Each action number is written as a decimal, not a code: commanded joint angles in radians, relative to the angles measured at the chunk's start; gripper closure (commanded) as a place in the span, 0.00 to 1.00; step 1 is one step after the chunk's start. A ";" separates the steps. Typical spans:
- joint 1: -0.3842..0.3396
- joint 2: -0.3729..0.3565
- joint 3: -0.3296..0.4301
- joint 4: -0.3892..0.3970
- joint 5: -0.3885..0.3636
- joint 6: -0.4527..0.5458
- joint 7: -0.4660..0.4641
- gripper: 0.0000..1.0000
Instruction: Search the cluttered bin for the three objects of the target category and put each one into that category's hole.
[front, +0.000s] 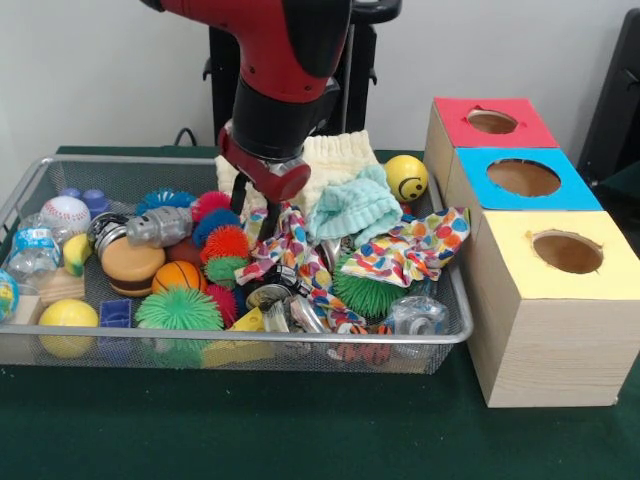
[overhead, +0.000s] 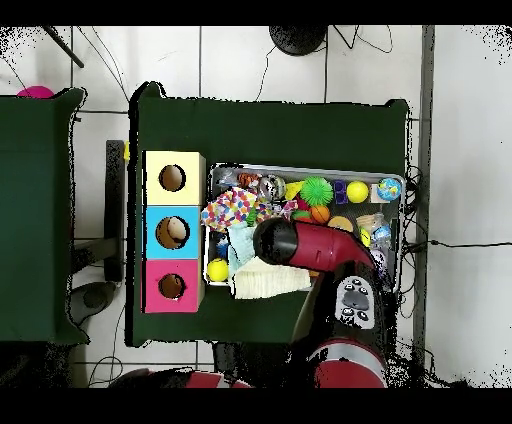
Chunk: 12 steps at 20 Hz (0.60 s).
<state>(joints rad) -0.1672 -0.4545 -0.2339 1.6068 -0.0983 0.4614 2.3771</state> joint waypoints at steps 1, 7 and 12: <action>0.052 0.022 -0.024 -0.088 -0.081 -0.030 0.025 0.00; 0.075 0.003 -0.054 -0.237 -0.163 0.128 -0.101 0.00; 0.033 -0.017 -0.002 -0.341 -0.222 0.279 -0.270 0.00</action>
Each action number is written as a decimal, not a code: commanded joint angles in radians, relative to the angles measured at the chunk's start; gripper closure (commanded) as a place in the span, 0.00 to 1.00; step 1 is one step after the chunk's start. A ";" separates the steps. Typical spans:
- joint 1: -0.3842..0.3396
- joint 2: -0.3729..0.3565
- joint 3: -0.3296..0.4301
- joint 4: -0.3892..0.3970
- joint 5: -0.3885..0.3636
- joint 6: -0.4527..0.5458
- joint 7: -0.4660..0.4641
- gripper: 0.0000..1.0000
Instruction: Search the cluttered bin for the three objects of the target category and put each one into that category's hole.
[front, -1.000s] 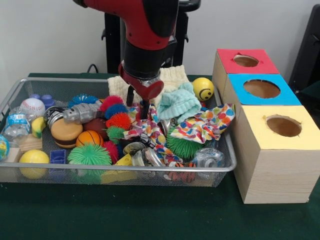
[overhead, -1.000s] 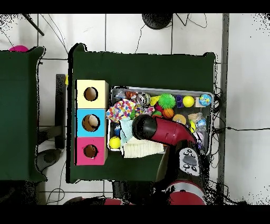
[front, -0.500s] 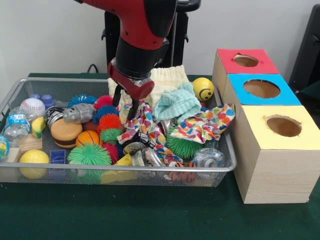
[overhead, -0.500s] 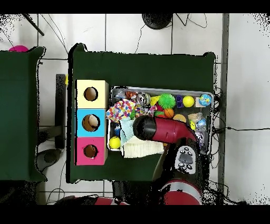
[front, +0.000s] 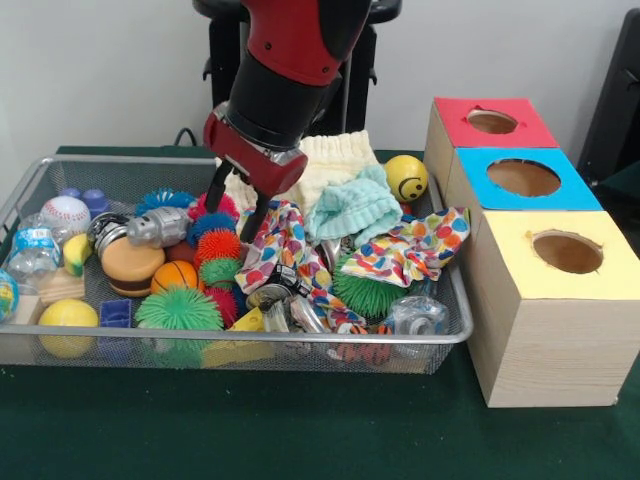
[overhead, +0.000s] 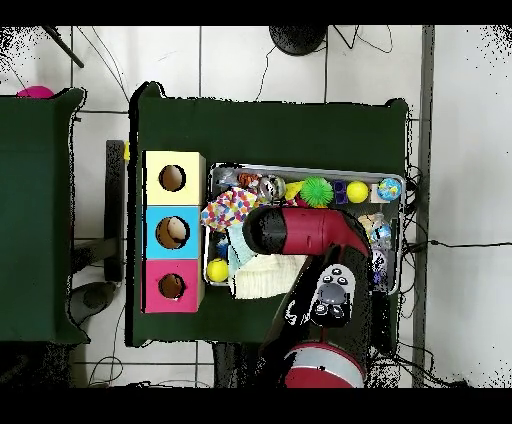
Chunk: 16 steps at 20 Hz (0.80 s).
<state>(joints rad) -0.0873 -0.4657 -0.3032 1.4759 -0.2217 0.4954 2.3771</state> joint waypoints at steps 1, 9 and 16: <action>-0.057 -0.011 0.081 -0.242 -0.107 0.303 -0.319 0.00; -0.105 -0.014 0.167 -0.352 -0.171 0.445 -0.435 0.00; -0.179 -0.019 0.210 -0.281 -0.229 0.297 -0.432 0.00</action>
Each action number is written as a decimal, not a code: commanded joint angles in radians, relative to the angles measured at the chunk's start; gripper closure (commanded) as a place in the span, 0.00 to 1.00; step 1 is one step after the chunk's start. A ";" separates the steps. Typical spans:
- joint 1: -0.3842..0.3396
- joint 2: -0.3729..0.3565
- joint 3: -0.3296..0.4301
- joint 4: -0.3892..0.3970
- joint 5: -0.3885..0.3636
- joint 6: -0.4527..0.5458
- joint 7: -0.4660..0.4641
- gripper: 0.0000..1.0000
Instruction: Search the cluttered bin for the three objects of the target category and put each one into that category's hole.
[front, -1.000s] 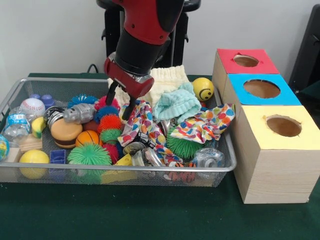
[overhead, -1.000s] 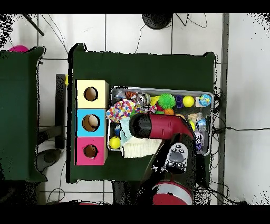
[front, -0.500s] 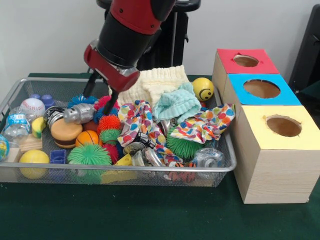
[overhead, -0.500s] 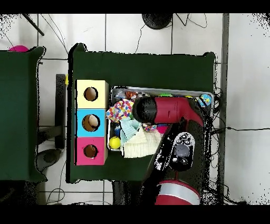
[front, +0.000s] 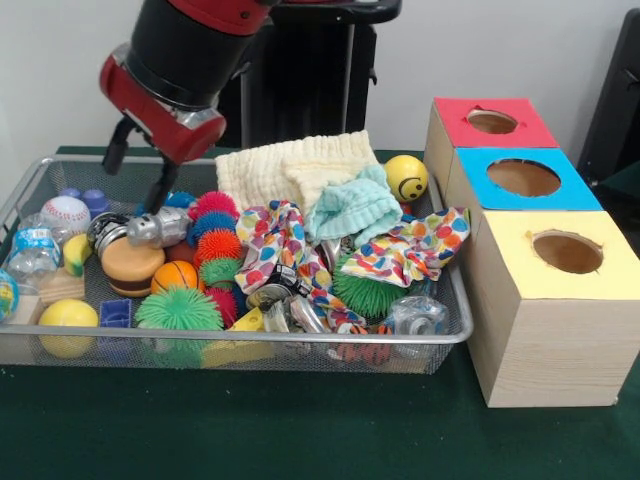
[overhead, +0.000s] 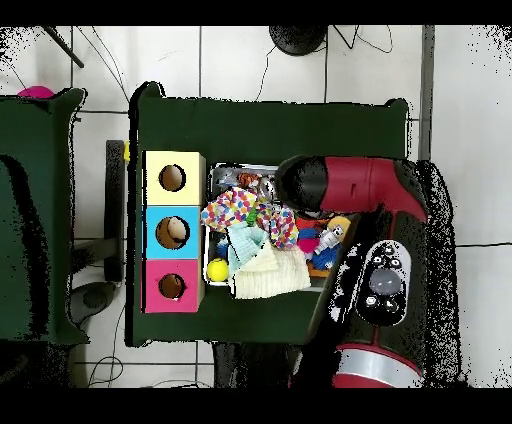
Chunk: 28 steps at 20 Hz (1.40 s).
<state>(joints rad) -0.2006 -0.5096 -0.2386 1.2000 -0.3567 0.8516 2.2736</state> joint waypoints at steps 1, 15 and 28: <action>-0.071 0.031 0.147 -0.011 -0.102 -0.061 -0.329 0.00; -0.222 0.139 0.257 0.037 -0.160 -0.157 -0.329 0.00; -0.263 0.143 0.300 0.075 -0.202 -0.207 -0.256 0.00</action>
<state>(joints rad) -0.4504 -0.3871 -0.0678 1.1986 -0.5103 0.7010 2.2418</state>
